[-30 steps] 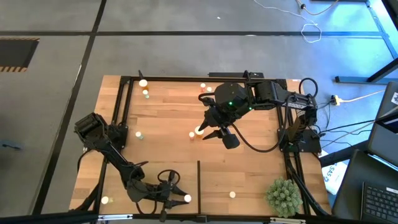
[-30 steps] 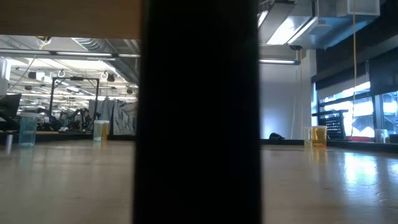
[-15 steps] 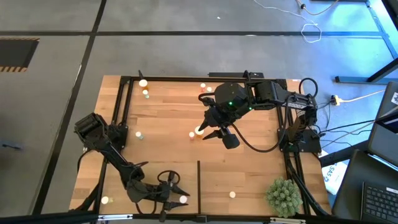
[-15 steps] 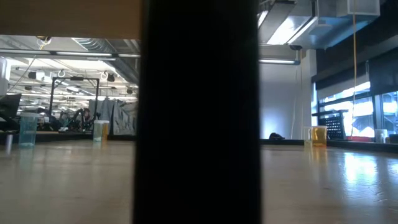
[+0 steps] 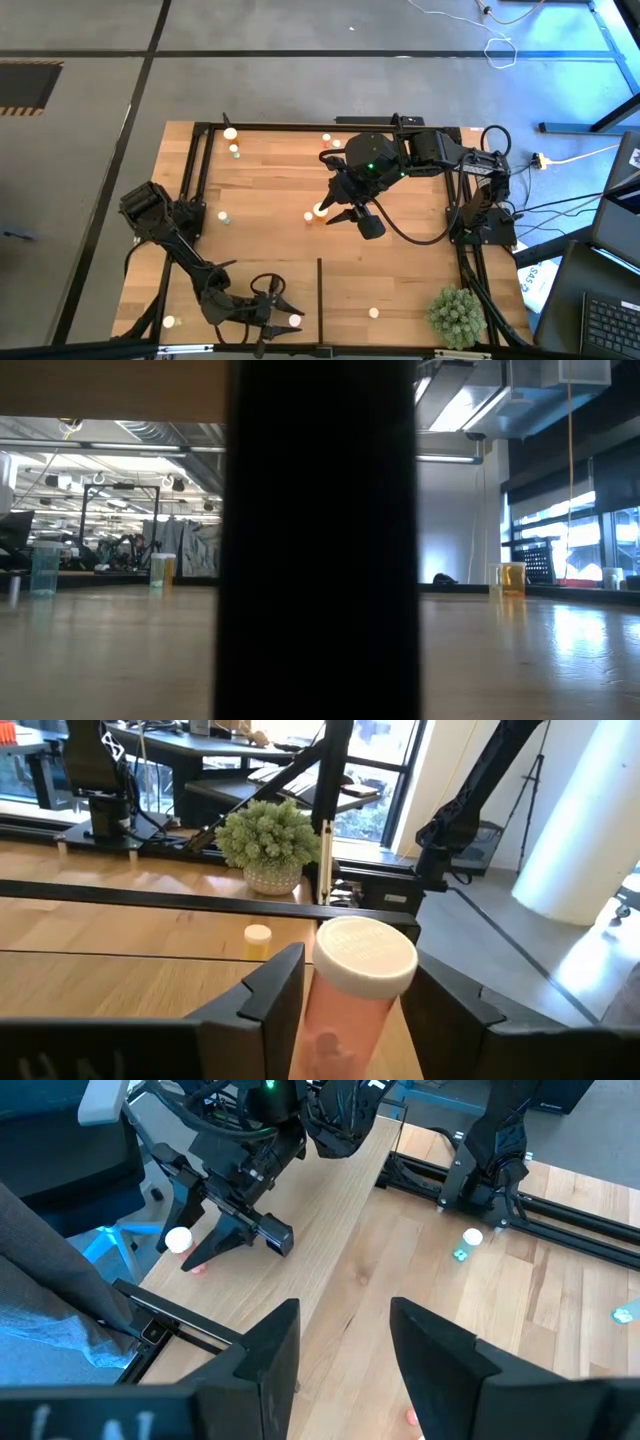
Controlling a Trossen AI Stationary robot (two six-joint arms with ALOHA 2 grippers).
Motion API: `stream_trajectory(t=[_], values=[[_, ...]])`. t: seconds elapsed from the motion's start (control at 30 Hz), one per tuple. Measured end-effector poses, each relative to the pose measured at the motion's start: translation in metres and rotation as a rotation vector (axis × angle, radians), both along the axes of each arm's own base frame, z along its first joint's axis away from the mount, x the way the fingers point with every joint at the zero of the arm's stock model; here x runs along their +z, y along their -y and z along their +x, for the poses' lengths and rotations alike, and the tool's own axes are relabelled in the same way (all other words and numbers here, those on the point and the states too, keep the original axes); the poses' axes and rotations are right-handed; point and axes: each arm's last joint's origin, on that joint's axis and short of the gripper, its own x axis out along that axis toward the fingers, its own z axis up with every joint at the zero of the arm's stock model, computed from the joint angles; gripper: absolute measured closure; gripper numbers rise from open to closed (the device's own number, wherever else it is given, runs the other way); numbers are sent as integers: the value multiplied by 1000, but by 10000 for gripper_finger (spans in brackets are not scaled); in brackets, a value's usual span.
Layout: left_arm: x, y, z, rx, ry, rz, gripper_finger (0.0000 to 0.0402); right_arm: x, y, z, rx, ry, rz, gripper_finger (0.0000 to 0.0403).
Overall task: Pick and place medicine bottles onto shelf by color
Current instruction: Put the right pink pill bottle on the shelf
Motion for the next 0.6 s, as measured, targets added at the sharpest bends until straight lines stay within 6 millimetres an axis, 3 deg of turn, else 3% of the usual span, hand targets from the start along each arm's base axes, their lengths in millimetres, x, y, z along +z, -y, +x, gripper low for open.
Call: stream_trajectory(t=[0.6], values=[[8,0,0,0,55,-66,248,0,0,0,0,0,0,243]])
